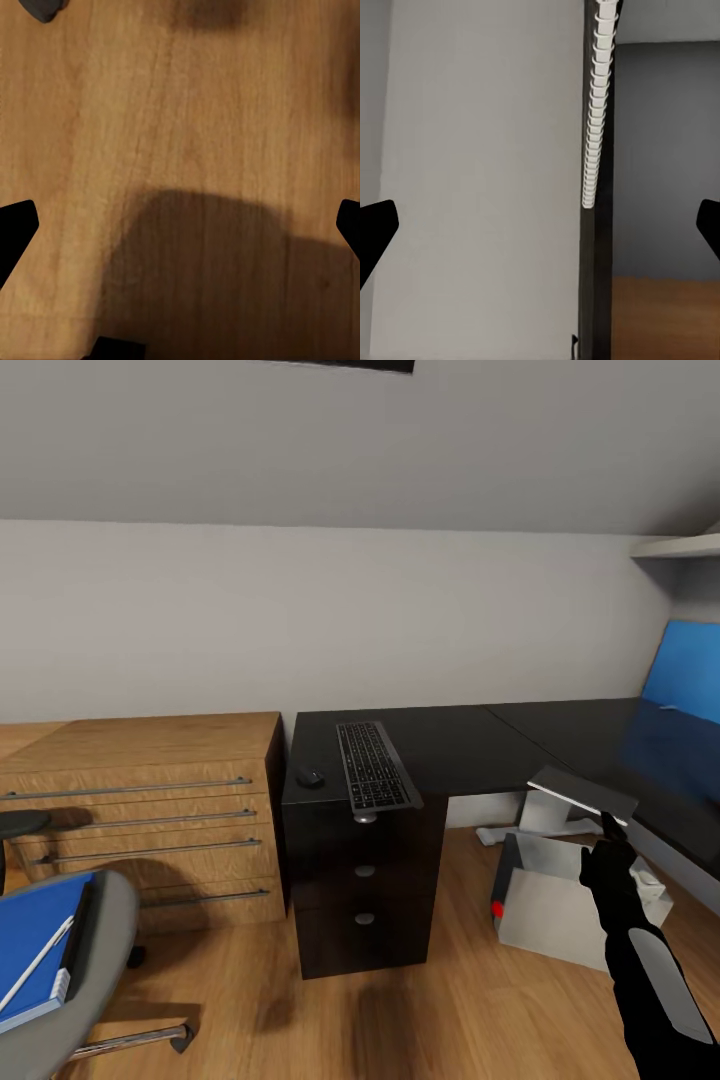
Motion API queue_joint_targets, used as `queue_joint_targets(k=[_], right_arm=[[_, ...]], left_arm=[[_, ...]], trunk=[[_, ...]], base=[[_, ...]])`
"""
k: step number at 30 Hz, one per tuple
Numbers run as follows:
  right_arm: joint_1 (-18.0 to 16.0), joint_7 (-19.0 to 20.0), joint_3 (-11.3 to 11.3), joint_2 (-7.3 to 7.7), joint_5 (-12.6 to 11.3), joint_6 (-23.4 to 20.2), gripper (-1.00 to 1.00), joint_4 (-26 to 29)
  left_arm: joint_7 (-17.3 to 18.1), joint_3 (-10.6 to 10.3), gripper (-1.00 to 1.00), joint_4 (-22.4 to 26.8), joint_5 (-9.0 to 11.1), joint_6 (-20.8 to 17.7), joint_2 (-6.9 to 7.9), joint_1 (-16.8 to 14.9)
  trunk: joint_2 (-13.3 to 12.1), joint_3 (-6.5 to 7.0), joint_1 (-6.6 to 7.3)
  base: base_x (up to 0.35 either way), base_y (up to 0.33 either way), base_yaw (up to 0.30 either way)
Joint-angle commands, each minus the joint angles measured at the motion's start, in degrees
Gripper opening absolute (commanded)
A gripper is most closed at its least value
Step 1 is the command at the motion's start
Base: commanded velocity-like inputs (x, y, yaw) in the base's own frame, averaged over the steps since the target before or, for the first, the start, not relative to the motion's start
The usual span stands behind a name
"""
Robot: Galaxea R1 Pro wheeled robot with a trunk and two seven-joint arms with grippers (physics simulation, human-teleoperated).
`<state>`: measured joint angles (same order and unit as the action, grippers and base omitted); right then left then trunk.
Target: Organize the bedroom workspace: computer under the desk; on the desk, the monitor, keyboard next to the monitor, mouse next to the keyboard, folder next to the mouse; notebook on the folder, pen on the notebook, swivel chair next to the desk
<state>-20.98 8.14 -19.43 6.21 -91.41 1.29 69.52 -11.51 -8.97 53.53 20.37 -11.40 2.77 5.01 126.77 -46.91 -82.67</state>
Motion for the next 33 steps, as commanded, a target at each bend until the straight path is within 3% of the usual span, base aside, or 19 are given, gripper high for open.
queue_joint_targets(k=[1, 33], right_arm=[[-0.02, 0.37, 0.03, 0.04, -0.61, 0.13, 1.0, -0.07], [-0.02, -0.75, -4.65, 0.55, -0.79, -0.21, 1.0, -4.56]], left_arm=[[-0.53, -0.26, 1.0, 0.12, 0.55, -0.2, 0.07, 0.0], [-0.53, -0.37, 1.0, -0.13, 0.46, 1.34, 0.06, 0.0]], trunk=[[0.02, -0.05, 0.01], [0.02, -0.05, 0.01]], base=[[0.0, 0.0, 0.0], [0.085, 0.0, 0.0]])
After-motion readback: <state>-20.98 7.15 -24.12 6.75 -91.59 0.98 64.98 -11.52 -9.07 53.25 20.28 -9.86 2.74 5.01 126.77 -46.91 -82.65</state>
